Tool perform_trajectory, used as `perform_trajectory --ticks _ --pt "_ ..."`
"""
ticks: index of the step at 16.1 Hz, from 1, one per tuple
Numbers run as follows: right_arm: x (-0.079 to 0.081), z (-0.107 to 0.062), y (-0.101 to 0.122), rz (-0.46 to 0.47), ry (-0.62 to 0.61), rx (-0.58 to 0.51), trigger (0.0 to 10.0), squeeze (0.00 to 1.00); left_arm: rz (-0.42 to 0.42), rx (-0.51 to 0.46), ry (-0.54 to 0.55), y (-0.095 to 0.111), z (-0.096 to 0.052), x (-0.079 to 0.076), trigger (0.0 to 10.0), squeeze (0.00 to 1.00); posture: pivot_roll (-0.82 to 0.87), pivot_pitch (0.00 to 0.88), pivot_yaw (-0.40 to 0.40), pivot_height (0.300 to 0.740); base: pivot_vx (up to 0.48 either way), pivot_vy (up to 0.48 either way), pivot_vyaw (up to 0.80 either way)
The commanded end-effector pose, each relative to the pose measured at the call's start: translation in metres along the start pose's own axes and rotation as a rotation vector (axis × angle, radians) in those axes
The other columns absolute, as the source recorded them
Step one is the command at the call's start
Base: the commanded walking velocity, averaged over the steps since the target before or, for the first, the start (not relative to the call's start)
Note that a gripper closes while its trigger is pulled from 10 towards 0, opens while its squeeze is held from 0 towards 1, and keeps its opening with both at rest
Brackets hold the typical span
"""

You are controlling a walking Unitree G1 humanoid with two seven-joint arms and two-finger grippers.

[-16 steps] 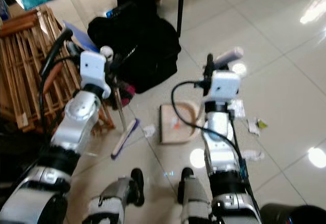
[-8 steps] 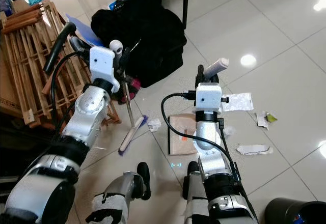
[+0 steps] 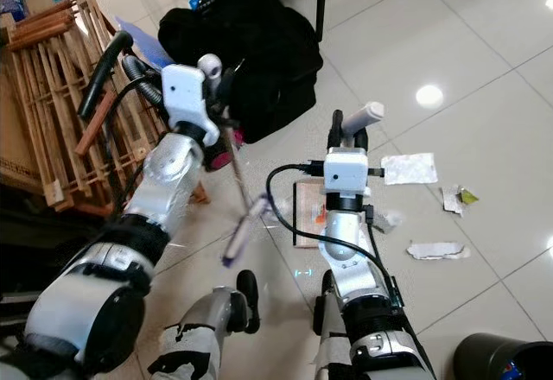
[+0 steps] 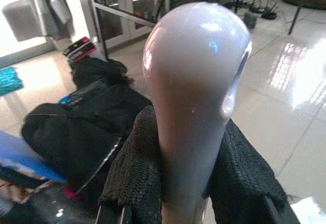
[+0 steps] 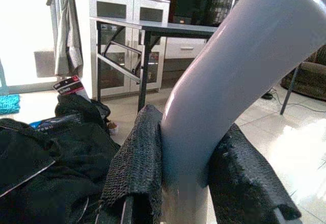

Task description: Sweep floor

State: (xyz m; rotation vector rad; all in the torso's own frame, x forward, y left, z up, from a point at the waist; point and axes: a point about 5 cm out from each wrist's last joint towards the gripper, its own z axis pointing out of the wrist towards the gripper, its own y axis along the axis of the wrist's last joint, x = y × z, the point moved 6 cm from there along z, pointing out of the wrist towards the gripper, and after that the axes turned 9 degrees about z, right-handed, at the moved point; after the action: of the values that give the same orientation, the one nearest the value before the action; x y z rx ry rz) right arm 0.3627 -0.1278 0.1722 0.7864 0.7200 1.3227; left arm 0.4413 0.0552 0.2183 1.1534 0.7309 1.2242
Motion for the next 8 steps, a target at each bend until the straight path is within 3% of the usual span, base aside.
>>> perform_trajectory --ticks 1,5,8 --pt "0.01 -0.012 -0.01 0.017 0.02 0.045 10.0 0.0 -0.093 0.007 0.009 -0.003 0.001 -0.005 10.0 0.0 0.15 0.438 0.179 0.74 0.0 0.0 0.0" --pt "0.01 -0.014 -0.012 0.022 0.012 0.053 10.0 0.0 -0.259 -0.097 -0.002 0.038 0.019 -0.02 10.0 0.0 0.14 0.423 0.176 0.74 0.0 0.0 0.0" --pt "0.006 -0.012 -0.014 0.019 0.004 0.056 10.0 0.0 -0.264 -0.153 -0.015 0.056 0.025 -0.021 10.0 0.0 0.13 0.399 0.161 0.74 0.0 0.0 0.0"
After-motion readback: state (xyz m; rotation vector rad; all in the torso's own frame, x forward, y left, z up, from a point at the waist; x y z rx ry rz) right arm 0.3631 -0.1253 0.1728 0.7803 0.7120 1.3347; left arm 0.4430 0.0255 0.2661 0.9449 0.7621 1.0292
